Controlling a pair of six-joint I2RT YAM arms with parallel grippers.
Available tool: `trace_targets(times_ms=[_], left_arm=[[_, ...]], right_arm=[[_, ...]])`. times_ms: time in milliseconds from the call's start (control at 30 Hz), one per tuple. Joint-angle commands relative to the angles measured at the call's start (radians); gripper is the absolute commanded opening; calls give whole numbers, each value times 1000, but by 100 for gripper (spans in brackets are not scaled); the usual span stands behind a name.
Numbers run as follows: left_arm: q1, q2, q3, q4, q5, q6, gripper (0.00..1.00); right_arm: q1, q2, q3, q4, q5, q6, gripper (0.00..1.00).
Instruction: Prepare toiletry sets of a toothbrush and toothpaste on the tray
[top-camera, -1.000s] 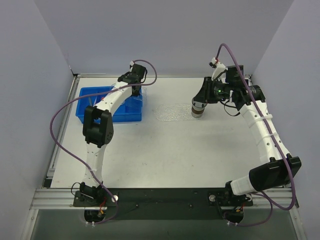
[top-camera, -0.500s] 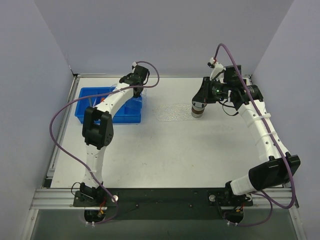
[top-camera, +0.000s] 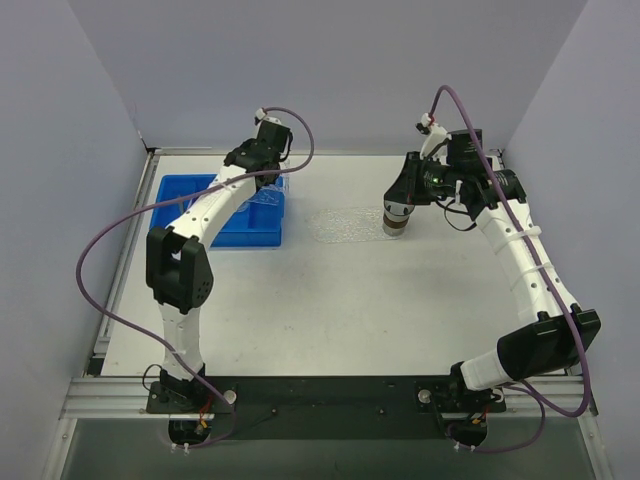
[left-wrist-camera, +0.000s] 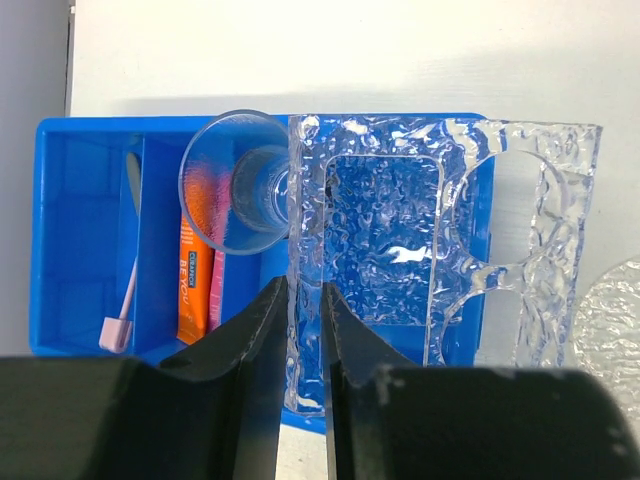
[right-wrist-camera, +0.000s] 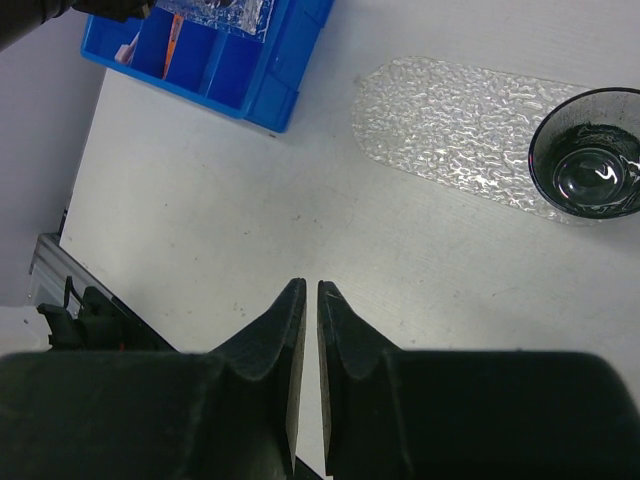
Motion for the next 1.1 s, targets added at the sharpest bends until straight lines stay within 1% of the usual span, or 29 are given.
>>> trace_targets(times_ms=[0, 33, 100, 133, 233, 333, 567, 733, 933, 1067], left_arm=[[-14, -113, -22, 65, -13, -3, 0], [-15, -124, -26, 59, -14, -5, 0], [-20, -156, -40, 54, -19, -16, 0], [-23, -167, -46, 53, -19, -17, 0], [-43, -216, -57, 42, -23, -19, 0], [-84, -256, -66, 15, -29, -45, 0], [-210, -317, -112, -32, -3, -189, 0], [-296, -320, -121, -59, 4, -255, 0], [-339, -326, -131, -76, -6, -305, 0], [-360, -345, -147, -76, -17, -332, 0]], right_arm=[[16, 2, 44, 34, 9, 25, 8], [22, 4, 51, 32, 24, 24, 12], [32, 4, 59, 32, 43, 16, 16], [48, 5, 61, 32, 52, 15, 20], [80, 16, 76, 31, 92, 18, 27], [106, 46, 88, 31, 127, 30, 30], [152, 122, 125, 35, 157, 105, 31], [190, 162, 166, 35, 181, 116, 33], [250, 174, 160, 41, 184, 131, 35], [278, 174, 130, 43, 216, 149, 35]])
